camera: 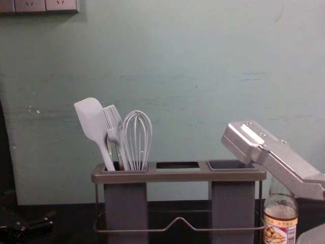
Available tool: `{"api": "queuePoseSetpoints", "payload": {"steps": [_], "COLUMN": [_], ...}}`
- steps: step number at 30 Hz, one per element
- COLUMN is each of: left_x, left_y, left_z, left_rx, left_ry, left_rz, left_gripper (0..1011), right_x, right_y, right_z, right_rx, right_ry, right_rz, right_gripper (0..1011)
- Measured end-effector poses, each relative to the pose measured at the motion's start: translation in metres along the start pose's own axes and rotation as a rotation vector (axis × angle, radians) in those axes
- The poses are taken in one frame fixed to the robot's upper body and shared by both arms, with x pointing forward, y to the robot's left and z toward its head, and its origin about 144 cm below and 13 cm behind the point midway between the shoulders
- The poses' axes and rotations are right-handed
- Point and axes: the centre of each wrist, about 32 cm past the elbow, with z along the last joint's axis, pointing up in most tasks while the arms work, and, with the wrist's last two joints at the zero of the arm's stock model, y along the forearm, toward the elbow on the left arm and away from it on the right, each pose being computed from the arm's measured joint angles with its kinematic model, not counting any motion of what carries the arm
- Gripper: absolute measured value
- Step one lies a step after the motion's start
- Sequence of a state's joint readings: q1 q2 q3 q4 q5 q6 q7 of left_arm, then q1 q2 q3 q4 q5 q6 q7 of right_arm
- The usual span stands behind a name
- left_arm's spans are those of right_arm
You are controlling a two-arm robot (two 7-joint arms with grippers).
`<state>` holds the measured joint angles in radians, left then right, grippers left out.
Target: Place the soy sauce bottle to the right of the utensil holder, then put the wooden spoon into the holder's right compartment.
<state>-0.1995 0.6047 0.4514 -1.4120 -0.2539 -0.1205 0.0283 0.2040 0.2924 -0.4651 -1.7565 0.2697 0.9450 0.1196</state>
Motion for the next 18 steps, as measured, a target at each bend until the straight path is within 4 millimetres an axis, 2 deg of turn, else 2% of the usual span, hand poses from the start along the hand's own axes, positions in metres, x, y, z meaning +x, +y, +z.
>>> {"api": "queuePoseSetpoints", "payload": {"steps": [18], "left_x": [0.0], "left_y": [0.0], "left_z": [0.0], "left_rx": [0.0], "left_ry": [0.0], "left_rz": [0.0], "left_gripper": [1005], "right_x": [0.0], "right_y": [0.011], "right_z": [-0.001], "right_rx": [-0.02], "right_ry": [0.012], "right_rz": [0.001], "right_gripper": [1002]}}
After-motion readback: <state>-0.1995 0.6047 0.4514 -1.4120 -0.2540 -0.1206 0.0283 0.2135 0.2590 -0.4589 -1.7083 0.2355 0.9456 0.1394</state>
